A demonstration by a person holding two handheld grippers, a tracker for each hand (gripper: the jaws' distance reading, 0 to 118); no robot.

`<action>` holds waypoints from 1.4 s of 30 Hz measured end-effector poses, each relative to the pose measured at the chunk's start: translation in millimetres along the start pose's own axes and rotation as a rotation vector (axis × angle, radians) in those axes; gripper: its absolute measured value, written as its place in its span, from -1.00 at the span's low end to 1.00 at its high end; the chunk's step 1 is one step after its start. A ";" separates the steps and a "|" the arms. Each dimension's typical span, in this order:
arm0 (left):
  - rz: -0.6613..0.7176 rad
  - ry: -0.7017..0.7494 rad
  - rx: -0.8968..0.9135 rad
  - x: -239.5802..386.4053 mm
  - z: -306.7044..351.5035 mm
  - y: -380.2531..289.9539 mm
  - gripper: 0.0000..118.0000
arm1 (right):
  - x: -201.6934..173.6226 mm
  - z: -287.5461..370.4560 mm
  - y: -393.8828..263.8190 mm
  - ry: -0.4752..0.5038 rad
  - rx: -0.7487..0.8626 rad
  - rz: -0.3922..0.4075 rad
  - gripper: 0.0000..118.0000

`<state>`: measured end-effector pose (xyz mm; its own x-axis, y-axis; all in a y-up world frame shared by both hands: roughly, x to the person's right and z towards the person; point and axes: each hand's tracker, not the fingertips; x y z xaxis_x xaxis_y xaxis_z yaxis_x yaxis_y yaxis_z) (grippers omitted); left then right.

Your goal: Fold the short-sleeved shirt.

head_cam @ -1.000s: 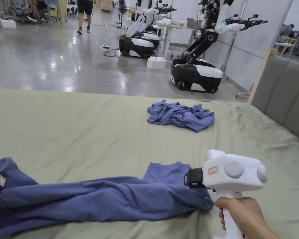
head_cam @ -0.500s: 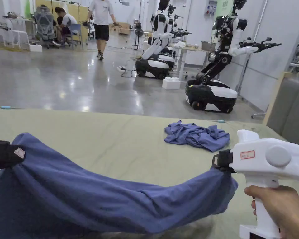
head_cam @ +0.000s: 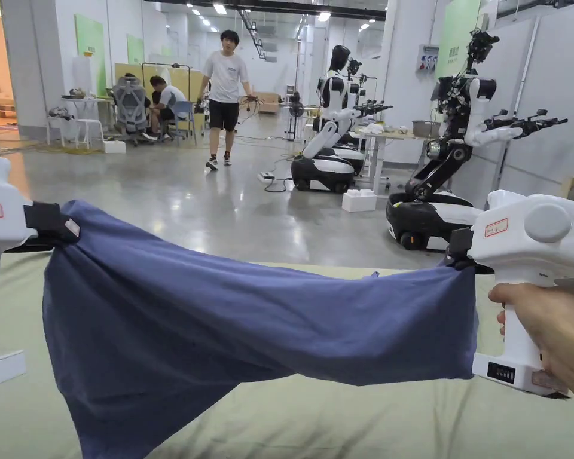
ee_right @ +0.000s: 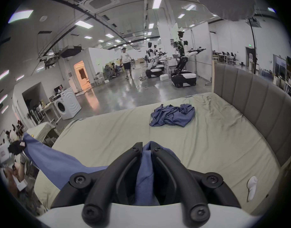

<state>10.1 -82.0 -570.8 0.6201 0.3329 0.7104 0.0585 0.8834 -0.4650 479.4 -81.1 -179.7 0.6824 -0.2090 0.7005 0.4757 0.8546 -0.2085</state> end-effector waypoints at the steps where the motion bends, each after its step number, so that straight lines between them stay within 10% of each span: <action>1: -0.003 -0.004 0.006 0.9 -4.5 5.2 -0.98 | -0.5 -4.9 5.2 -0.001 -0.005 -0.010 -0.85; 24: -0.053 0.028 0.088 23.6 -119.8 86.1 -0.98 | -32.2 -95.6 90.8 -0.025 0.152 -0.017 -0.85; 42: 0.054 -0.157 -0.229 -47.2 -35.0 -228.8 -0.98 | 75.9 -85.3 -224.7 0.055 -0.124 -0.043 -0.85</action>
<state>-5.2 -311.4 -516.4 0.4991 0.4399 0.7466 0.2149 0.7718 -0.5985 471.7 -329.6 -137.9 0.6878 -0.2725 0.6728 0.5677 0.7796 -0.2646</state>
